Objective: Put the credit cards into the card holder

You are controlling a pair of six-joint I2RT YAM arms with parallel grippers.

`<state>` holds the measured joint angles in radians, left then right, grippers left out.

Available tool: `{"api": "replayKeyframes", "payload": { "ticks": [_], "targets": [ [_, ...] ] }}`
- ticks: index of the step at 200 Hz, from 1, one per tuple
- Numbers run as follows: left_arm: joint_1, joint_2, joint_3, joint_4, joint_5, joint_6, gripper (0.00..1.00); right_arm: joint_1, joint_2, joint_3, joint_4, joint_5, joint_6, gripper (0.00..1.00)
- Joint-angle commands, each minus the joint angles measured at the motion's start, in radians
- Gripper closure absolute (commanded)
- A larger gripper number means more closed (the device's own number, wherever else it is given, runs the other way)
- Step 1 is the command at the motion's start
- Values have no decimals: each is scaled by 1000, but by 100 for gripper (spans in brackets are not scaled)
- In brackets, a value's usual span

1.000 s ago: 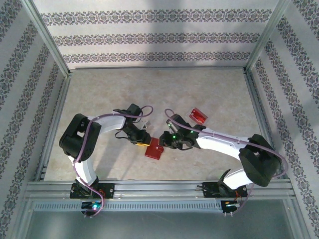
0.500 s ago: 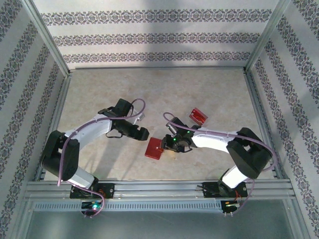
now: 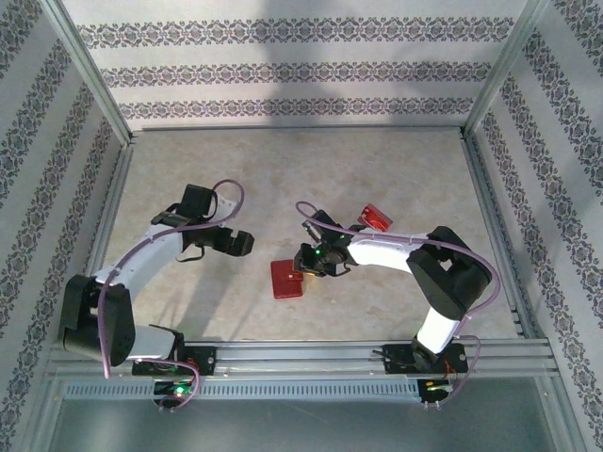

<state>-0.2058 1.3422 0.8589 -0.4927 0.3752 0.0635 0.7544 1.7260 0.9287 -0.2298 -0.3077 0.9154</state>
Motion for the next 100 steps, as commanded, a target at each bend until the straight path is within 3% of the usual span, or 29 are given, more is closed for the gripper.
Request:
{"api": "replayKeyframes", "payload": {
  "ticks": [1, 39, 72, 100],
  "targets": [
    [29, -50, -41, 94, -27, 95, 0, -10, 9, 36, -1, -9, -37, 72],
    [129, -41, -129, 282, -46, 107, 0, -21, -77, 68, -107, 44, -109, 66],
    [218, -40, -227, 537, -11, 74, 0, -58, -221, 87, -217, 142, -230, 60],
    [235, -43, -333, 804, 19, 93, 0, -110, -353, 62, -259, 236, -354, 55]
  ]
}}
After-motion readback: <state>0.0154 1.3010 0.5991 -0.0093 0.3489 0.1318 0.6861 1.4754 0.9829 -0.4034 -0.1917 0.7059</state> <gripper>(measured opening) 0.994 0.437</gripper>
